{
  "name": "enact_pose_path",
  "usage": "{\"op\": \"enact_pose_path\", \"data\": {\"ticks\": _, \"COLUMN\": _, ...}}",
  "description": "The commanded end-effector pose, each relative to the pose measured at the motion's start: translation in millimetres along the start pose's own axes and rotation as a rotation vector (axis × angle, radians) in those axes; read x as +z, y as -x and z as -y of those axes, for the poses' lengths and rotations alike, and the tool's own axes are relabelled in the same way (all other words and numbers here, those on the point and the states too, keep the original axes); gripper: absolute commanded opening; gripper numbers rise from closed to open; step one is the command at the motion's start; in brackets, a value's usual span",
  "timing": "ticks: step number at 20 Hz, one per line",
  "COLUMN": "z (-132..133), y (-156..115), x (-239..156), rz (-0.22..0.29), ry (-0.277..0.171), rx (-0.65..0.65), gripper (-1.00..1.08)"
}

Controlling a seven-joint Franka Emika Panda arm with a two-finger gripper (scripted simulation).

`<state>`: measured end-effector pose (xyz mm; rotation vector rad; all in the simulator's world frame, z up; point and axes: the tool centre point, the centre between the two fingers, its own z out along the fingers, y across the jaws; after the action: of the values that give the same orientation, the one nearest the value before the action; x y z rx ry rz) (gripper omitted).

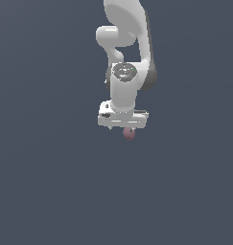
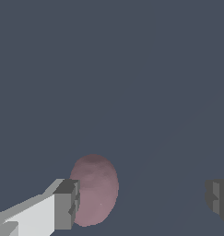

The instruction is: Pick up the object and move it to a goal position.

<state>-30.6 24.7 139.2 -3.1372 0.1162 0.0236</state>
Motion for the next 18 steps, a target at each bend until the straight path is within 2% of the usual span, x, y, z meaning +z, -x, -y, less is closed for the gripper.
{"op": "enact_pose_path", "data": {"ticks": 1, "z": 12.2, "y": 12.4, "x": 9.8, "rz": -0.004, "ry": 0.001, "rx": 0.022, "gripper": 1.00}}
{"op": "enact_pose_path", "data": {"ticks": 10, "z": 38.7, "y": 45.7, "x": 32.2, "rz": -0.014, "ry": 0.001, "rx": 0.078, "gripper": 1.00}}
{"op": "enact_pose_path", "data": {"ticks": 18, "z": 42.0, "y": 49.9, "x": 36.1, "rz": -0.014, "ry": 0.001, "rx": 0.083, "gripper": 1.00}}
